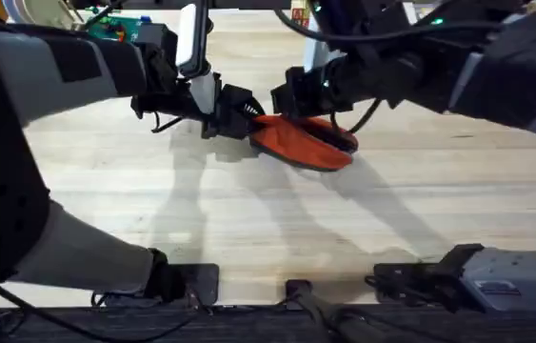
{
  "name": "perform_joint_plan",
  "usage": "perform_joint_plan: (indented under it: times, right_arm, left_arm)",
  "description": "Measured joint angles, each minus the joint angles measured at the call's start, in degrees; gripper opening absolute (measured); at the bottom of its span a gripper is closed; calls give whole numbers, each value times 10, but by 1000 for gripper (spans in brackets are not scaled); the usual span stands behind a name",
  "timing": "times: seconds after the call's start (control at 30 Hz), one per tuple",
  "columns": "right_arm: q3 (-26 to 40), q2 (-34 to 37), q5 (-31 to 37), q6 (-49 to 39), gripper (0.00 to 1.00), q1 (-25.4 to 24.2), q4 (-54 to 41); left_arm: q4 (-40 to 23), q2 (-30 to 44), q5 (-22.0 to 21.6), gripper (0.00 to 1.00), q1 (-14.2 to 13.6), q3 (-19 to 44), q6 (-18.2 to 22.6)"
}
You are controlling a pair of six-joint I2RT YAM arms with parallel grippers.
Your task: Unzip the bag, pick up the pens from the table one at a time and place them inside, then zip the bag closed.
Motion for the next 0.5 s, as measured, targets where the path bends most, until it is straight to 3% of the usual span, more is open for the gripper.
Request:
perform_joint_plan:
  times: [0.23, 0.5]
  right_arm:
    - [0, -28, 8, -6, 31, -24, -66]
    - [0, -37, 37, -23, 32, -64, -167]
  left_arm:
    - [0, 0, 18, 43, -9, 0, 0]
    - [-2, 0, 5, 43, -11, 0, -1]
